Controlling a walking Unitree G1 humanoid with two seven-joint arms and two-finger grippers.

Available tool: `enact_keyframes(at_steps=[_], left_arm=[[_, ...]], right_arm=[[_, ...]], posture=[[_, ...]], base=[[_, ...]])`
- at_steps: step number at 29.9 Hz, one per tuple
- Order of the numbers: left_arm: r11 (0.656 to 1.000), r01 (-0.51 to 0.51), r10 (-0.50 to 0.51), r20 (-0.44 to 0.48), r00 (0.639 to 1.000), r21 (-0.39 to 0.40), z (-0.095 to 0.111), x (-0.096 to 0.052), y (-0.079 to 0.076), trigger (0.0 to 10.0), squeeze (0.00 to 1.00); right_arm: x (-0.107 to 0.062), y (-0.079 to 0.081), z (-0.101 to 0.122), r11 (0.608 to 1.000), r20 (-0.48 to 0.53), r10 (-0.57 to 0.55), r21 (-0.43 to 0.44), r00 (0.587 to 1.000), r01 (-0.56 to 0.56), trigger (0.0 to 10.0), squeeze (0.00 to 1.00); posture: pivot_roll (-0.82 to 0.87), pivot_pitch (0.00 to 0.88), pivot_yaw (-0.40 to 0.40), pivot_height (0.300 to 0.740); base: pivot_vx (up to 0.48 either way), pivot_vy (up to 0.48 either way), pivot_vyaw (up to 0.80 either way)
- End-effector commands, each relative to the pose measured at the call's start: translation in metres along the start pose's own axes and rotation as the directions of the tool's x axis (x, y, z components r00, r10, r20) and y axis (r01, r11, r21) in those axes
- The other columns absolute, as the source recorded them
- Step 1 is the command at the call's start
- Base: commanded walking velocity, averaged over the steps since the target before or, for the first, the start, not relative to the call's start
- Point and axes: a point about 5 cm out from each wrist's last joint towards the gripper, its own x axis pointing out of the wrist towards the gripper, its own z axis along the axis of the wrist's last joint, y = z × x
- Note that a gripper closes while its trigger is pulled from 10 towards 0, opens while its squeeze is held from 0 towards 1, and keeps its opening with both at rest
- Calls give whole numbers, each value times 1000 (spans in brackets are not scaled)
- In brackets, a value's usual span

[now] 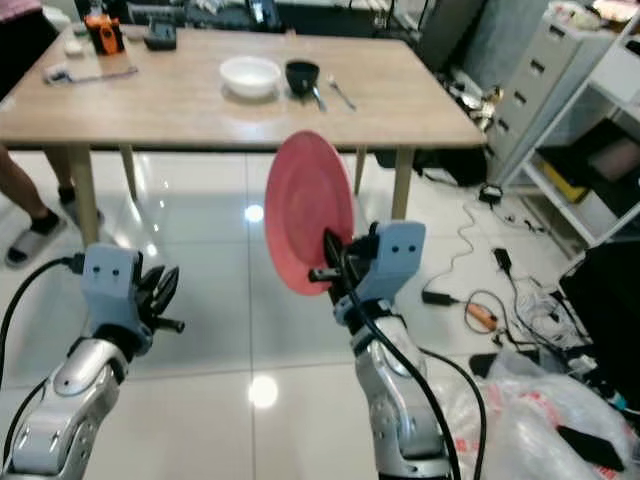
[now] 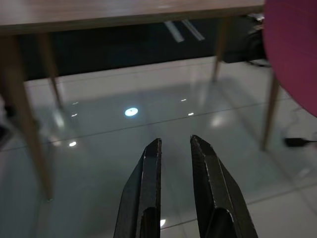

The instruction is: Setting the table

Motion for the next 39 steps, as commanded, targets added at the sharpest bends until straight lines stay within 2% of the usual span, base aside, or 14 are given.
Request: enact_keyframes(at_steps=[1, 19, 30, 39], left_arm=[[1000, -1, 1, -12, 1000, -3, -3, 0, -2, 10000, 0], [1000, -3, 3, -12, 1000, 0, -4, 0, -2, 10000, 0], [1000, -1, 1, -11, 1000, 1, -4, 0, -2, 10000, 0], [1000, -1, 2, -11, 1000, 2, -4, 0, -2, 10000, 0]], right_arm=[[-1, -4, 1, 1000, 6, -11, -6, 1000, 11, 10000, 0], [1, -6, 2, 1000, 6, -17, -9, 1000, 18, 10000, 0], [2, -10, 3, 999, 7, -42, -10, 999, 42, 10000, 0], [4, -13, 5, 999, 10, -49, -10, 999, 49, 10000, 0]], posture=[[-26, 39, 30, 740], [-22, 32, 26, 740], [-19, 36, 27, 740], [-18, 40, 28, 740]], base=[[480, 0, 0], [480, 0, 0], [480, 0, -662], [480, 0, 0]])
